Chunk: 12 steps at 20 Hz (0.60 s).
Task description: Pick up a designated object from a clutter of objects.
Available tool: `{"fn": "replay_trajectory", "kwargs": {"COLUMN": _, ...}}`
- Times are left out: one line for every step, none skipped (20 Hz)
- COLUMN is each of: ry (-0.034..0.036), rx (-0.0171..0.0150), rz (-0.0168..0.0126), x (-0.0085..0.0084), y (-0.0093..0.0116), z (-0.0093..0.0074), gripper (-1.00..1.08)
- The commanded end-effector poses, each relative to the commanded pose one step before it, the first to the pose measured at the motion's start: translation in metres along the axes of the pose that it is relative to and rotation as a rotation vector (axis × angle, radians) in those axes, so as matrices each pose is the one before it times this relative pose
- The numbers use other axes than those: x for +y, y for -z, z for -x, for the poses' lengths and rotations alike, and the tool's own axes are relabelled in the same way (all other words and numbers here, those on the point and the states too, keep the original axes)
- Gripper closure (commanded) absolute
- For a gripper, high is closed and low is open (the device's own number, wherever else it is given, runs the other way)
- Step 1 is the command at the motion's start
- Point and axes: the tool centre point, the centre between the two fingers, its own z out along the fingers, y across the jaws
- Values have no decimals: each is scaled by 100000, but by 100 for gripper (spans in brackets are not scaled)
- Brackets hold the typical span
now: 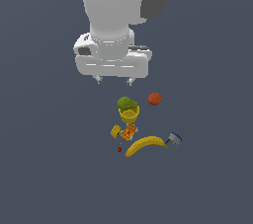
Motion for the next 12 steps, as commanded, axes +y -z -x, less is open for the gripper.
{"fn": "replay_trajectory", "kwargs": {"ry": 0, "rx": 0, "rz": 0, "x": 1, "y": 0, "z": 0, "gripper": -92}}
{"fn": "replay_trajectory", "kwargs": {"ry": 35, "rx": 21, "rz": -56, "x": -23, "y": 4, "z": -1, "gripper": -92}}
{"fn": "replay_trajectory", "kwargs": {"ry": 100, "rx": 60, "rz": -171, "x": -64, "y": 10, "z": -4, "gripper": -92}}
{"fn": "replay_trajectory", "kwargs": {"ry": 164, "rx": 99, "rz": -279, "x": -105, "y": 15, "z": -7, "gripper": -92}}
{"fn": "replay_trajectory", "kwargs": {"ry": 224, "rx": 136, "rz": -382, "x": -147, "y": 19, "z": -11, "gripper": -92}}
{"fn": "replay_trajectory", "kwargs": {"ry": 289, "rx": 177, "rz": -493, "x": -189, "y": 25, "z": -13, "gripper": -92}}
{"fn": "replay_trajectory", "kwargs": {"ry": 348, "rx": 215, "rz": -594, "x": -228, "y": 28, "z": -16, "gripper": -92}}
{"fn": "replay_trajectory", "kwargs": {"ry": 317, "rx": 198, "rz": -542, "x": -211, "y": 22, "z": -15, "gripper": -92}}
{"fn": "replay_trajectory", "kwargs": {"ry": 251, "rx": 158, "rz": -429, "x": -169, "y": 15, "z": -11, "gripper": -92}}
{"fn": "replay_trajectory", "kwargs": {"ry": 184, "rx": 117, "rz": -316, "x": -127, "y": 8, "z": -8, "gripper": -92}}
{"fn": "replay_trajectory", "kwargs": {"ry": 119, "rx": 76, "rz": -205, "x": -84, "y": 3, "z": -5, "gripper": -92}}
{"fn": "replay_trajectory", "kwargs": {"ry": 57, "rx": 37, "rz": -98, "x": -41, "y": 0, "z": -1, "gripper": -92}}
